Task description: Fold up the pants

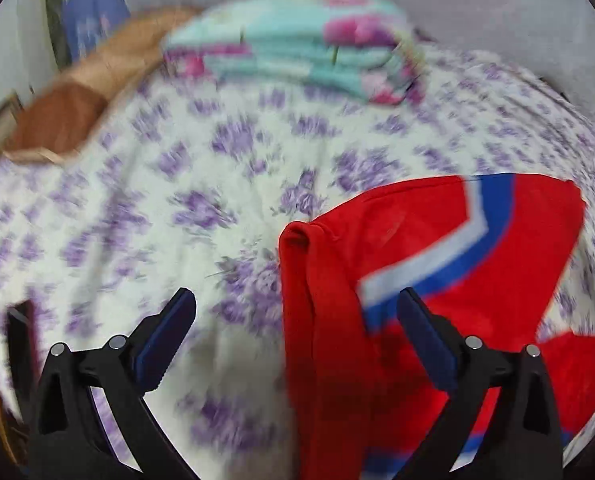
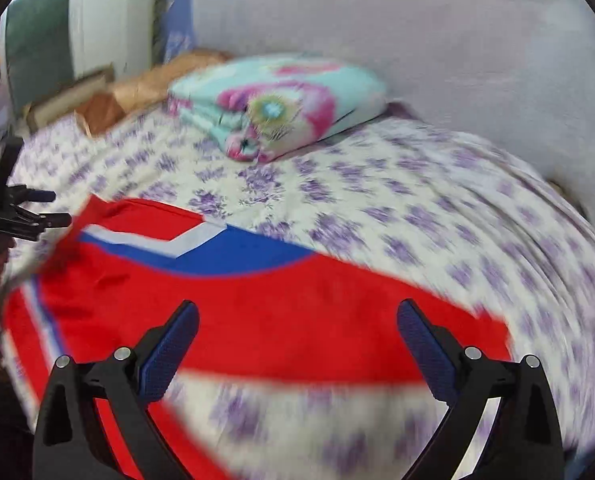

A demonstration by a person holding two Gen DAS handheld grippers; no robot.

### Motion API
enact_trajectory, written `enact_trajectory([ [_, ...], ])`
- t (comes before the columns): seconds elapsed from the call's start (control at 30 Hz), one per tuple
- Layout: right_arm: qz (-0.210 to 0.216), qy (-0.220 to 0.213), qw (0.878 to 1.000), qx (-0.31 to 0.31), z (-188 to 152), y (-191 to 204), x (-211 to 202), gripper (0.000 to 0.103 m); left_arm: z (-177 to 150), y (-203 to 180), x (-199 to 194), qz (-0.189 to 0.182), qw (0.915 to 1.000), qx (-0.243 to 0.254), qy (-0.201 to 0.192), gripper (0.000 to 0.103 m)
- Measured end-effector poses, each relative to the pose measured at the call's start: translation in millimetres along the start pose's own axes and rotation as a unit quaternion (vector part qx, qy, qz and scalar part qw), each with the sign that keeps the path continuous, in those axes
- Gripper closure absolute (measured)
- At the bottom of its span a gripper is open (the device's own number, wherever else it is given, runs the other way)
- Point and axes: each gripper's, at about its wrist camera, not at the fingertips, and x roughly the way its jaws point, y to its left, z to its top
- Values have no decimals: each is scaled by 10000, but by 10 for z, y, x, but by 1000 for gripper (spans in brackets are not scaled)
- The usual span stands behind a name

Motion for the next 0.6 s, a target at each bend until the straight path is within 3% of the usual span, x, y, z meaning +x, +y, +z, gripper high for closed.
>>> enact_trajectory([
  [0.2,272,668,9958,-557,533,127,1206,4,59,-85,467,-269,9983,143,491,5],
  [0.23,269,795,9945,-633,499,161,1330,10,69,-107,531,-296,9979,178,542,5],
  [0.27,175,1022,9919,-739,484,202,1545,23,61,-124,569,-304,9979,203,537,6],
  [0.3,165,1285,9884,-795,455,245,1713,51,71,-144,579,-326,9982,222,457,9],
  [0.33,499,1199,9896,-614,428,203,1723,76,88,-160,563,-413,9982,227,366,25],
  [0.37,680,1205,9885,-604,434,214,1708,94,107,-163,540,-536,9979,228,295,48],
  [0.4,743,1212,9877,-652,430,230,1670,96,120,-185,484,-645,9975,228,189,58],
  [0.43,613,1072,9895,-755,412,252,1562,98,135,-195,423,-489,9985,246,68,74],
  [0.6,496,335,9958,-696,401,237,789,98,148,-58,112,-765,9967,19,-268,83],
])
